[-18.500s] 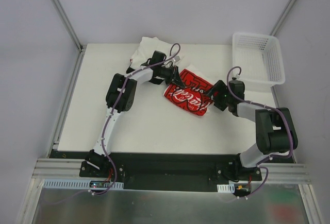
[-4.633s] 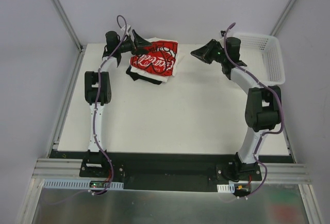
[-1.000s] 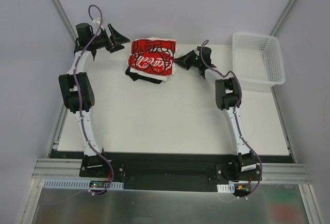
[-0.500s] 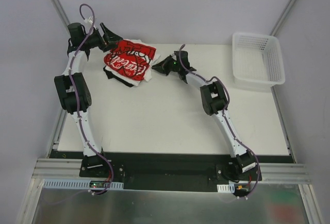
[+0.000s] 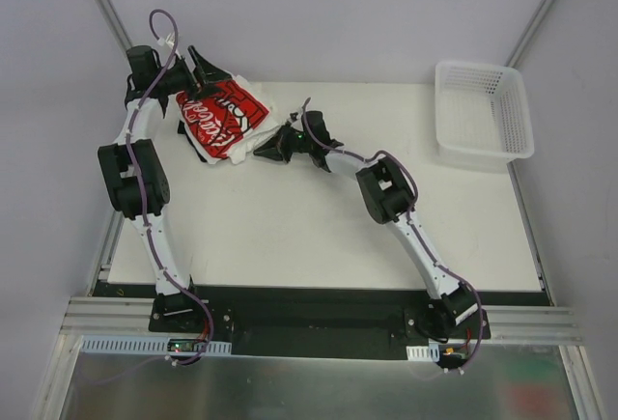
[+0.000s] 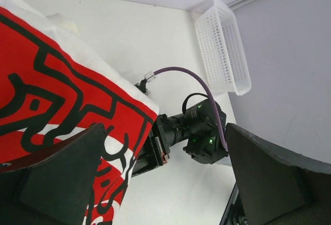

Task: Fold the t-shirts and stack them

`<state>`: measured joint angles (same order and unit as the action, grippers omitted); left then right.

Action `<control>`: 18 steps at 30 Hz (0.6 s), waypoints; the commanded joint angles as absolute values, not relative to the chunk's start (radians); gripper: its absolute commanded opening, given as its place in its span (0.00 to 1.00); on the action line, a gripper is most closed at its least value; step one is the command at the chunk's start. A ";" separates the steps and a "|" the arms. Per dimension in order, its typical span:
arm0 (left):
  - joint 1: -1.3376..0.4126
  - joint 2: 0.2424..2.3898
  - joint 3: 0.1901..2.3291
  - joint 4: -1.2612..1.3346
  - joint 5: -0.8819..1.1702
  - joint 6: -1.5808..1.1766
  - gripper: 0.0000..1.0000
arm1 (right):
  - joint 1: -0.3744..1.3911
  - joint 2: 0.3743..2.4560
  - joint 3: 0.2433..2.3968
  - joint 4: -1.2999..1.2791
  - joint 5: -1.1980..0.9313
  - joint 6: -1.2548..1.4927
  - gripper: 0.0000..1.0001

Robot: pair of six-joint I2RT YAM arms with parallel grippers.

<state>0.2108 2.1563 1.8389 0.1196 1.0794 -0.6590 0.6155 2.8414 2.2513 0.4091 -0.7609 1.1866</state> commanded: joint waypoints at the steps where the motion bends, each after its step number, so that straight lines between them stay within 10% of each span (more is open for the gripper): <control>1: 0.210 2.043 1.836 0.172 1.081 -0.633 0.99 | 0.568 2.657 2.079 0.475 -0.824 1.175 0.08; 18: -0.083 2.296 2.115 0.005 1.111 -0.612 0.99 | 0.333 2.198 1.686 0.471 -0.956 0.916 0.21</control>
